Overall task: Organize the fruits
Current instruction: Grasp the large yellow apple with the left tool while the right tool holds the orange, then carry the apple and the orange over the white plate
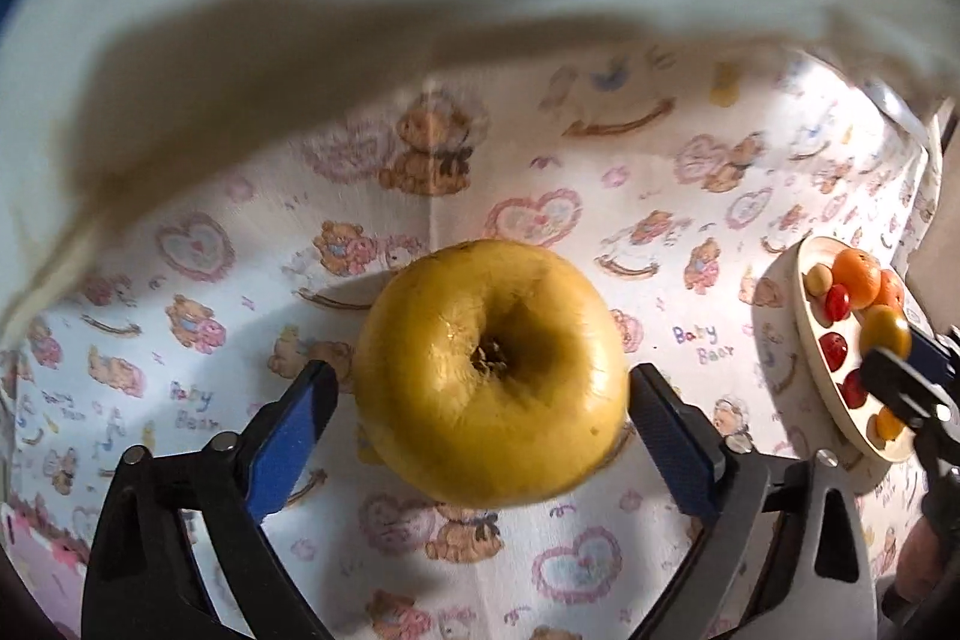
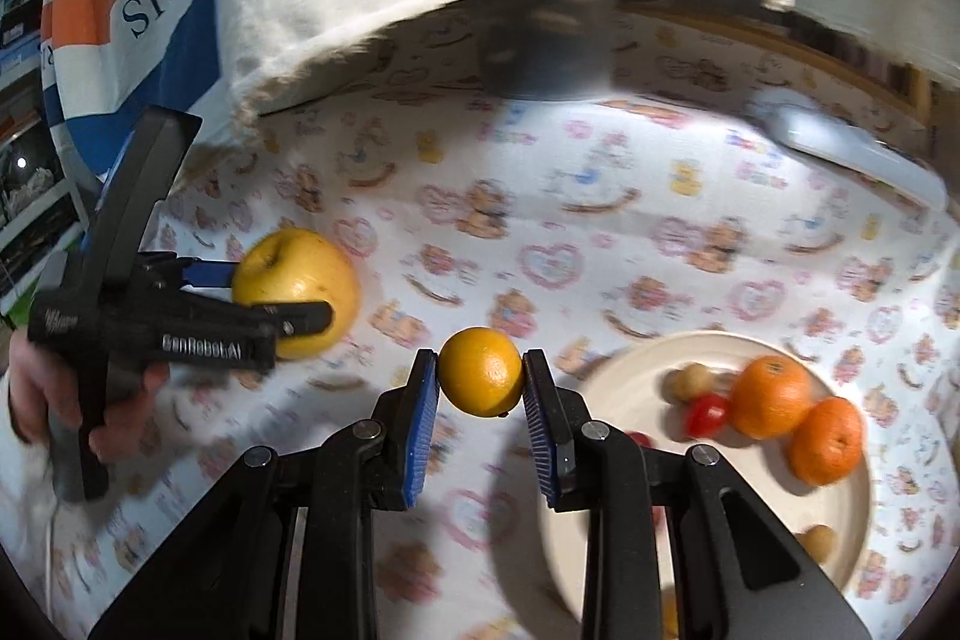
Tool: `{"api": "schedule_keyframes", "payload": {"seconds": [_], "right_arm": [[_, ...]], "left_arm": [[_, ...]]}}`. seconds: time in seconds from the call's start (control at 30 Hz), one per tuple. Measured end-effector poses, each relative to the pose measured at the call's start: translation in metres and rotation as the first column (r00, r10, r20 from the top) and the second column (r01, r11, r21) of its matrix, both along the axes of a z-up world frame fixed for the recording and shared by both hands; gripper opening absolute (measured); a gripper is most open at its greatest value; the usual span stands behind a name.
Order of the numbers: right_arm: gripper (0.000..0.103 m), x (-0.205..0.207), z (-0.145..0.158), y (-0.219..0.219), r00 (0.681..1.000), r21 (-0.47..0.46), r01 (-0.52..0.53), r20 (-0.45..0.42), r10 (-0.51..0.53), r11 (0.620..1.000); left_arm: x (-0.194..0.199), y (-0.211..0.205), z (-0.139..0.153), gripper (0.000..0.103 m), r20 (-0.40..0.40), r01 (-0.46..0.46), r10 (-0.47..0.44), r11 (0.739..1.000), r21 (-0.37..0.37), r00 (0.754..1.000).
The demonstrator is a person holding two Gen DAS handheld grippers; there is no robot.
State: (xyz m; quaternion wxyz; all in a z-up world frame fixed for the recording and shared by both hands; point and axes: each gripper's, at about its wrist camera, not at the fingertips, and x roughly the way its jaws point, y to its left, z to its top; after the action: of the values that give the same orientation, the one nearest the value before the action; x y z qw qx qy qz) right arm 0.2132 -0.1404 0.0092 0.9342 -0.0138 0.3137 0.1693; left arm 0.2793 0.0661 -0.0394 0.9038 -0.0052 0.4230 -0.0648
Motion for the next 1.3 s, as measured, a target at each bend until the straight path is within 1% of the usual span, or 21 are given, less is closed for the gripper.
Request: {"api": "schedule_keyframes", "payload": {"seconds": [0.07, 0.1, 0.3, 0.43, 0.57, 0.7, 0.8, 0.83, 1.0, 1.2, 1.3], "right_arm": [[0.03, -0.003, -0.001, -0.012, 1.0, -0.007, 0.019, -0.002, -0.019, 1.0], [0.03, -0.004, -0.001, -0.02, 0.999, -0.008, 0.031, -0.005, -0.031, 0.999], [0.03, -0.008, 0.001, -0.052, 0.996, 0.001, 0.086, -0.009, -0.086, 0.996], [0.03, -0.012, 0.004, -0.064, 0.995, 0.013, 0.101, 0.002, -0.101, 0.995], [0.03, -0.02, 0.007, -0.08, 0.993, 0.002, 0.113, 0.023, -0.113, 0.994], [0.03, -0.03, 0.013, -0.106, 0.985, 0.005, 0.165, 0.047, -0.165, 0.986], [0.03, -0.035, 0.019, -0.127, 0.976, 0.027, 0.209, 0.06, -0.21, 0.978], [0.03, -0.037, 0.02, -0.132, 0.973, 0.027, 0.211, 0.084, -0.213, 0.977], [0.03, -0.045, 0.025, -0.162, 0.958, 0.063, 0.264, 0.095, -0.269, 0.962], [0.03, -0.047, 0.02, -0.184, 0.946, 0.11, 0.305, 0.081, -0.314, 0.946], [0.03, -0.045, 0.014, -0.184, 0.95, 0.115, 0.297, 0.065, -0.306, 0.948]], "left_arm": [[0.004, 0.0, -0.005, 0.089, -0.02, -0.004, 0.003, 1.0, -0.028, 1.0], [0.005, 0.0, -0.005, 0.089, -0.02, -0.011, 0.01, 0.999, -0.032, 1.0], [-0.001, -0.005, -0.005, 0.088, -0.001, -0.027, 0.027, 0.999, -0.022, 1.0], [-0.016, -0.011, -0.002, 0.087, 0.016, -0.052, 0.052, 0.999, -0.001, 0.999], [-0.032, -0.026, 0.013, 0.087, 0.041, -0.021, 0.02, 0.999, 0.033, 0.999], [-0.047, -0.035, 0.031, 0.087, 0.044, -0.015, 0.015, 1.0, -0.005, 0.999], [-0.059, -0.044, 0.047, 0.087, 0.071, -0.017, 0.017, 1.0, -0.005, 0.997], [-0.061, -0.046, 0.051, 0.087, 0.082, -0.013, 0.013, 1.0, -0.006, 0.997], [-0.072, -0.068, 0.073, 0.087, 0.11, 0.053, -0.05, 0.998, -0.022, 0.993], [-0.072, -0.113, 0.076, 0.087, 0.123, 0.158, -0.155, 0.987, -0.017, 0.98], [-0.068, -0.14, 0.072, 0.087, 0.13, 0.213, -0.208, 0.977, -0.025, 0.969]]}}
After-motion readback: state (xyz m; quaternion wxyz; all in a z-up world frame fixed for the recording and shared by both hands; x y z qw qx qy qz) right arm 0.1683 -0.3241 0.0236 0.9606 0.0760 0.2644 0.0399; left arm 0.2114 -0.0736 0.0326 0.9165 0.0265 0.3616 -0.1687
